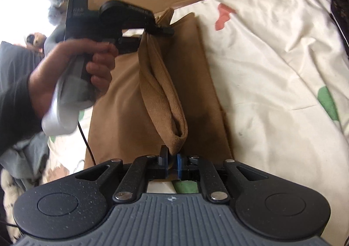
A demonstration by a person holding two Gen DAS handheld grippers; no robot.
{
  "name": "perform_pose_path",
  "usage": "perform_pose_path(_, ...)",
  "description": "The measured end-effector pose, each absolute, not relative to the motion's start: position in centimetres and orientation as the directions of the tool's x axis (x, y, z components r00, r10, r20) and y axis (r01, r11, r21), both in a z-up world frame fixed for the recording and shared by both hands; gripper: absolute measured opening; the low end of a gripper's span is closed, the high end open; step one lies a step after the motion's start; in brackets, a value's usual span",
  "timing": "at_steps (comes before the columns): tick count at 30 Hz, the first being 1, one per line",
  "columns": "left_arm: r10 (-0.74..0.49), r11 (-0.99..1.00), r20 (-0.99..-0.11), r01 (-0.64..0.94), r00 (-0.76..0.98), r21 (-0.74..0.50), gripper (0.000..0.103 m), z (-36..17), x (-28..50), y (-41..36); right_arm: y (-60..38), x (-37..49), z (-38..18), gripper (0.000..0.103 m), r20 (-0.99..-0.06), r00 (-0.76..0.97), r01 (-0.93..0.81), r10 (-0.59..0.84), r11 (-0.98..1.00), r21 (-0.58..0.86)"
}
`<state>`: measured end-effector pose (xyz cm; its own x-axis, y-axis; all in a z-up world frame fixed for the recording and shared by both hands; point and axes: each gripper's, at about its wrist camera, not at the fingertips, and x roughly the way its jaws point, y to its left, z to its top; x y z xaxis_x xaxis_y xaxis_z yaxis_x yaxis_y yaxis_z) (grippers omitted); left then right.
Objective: Fold clothes
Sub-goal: 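Lower the hanging brown shirt onto the duvet with both grippers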
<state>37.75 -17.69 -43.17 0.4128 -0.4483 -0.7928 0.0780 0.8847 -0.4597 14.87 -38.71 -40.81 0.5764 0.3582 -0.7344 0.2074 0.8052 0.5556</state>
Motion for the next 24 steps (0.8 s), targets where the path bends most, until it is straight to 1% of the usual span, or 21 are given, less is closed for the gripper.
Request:
perform_pose_path(2,-0.443,0.887,-0.793,0.078,0.419,-0.454,0.012,-43.2,37.7,-17.7,-39.3,14.7,-40.9,0.026,-0.735,0.588,0.245,0.337,0.792,0.559)
perform_pose_path(4,-0.439,0.889,-0.791,0.075,0.426,-0.453,0.012,-43.1,37.7,-17.7,-39.7,14.7,-41.2,0.026,-0.729,0.598,0.267,0.332,0.775,0.572)
perform_pose_path(5,-0.437,0.889,-0.790,0.072,0.429,-0.453,0.012,-43.0,37.7,-17.8,-40.0,14.7,-41.4,0.023,-0.727,0.601,0.278,0.333,0.765,0.580)
perform_pose_path(6,-0.436,0.889,-0.789,0.067,0.433,-0.454,0.012,-42.9,37.6,-17.8,-40.1,14.6,-41.5,0.006,-0.723,0.602,0.282,0.339,0.757,0.590)
perform_pose_path(7,-0.434,0.887,-0.786,0.058,0.440,-0.457,0.012,-42.9,37.5,-17.8,-40.2,14.5,-41.6,0.002,-0.718,0.603,0.285,0.346,0.748,0.600)
perform_pose_path(10,-0.426,0.885,-0.779,0.035,0.460,-0.464,0.012,-42.5,37.2,-17.9,-40.1,14.3,-41.7,0.002,-0.723,0.598,0.302,0.346,0.738,0.604)
perform_pose_path(20,-0.403,0.898,-0.788,0.037,0.465,-0.437,0.012,-42.7,37.3,-19.0,-40.1,13.8,-42.2,0.001,-0.745,0.576,0.335,0.336,0.735,0.590)
perform_pose_path(24,-0.373,0.917,-0.799,0.060,0.472,-0.393,0.012,-42.2,37.1,-19.7,-40.2,13.6,-42.0,0.001,-0.746,0.577,0.334,0.334,0.736,0.588)
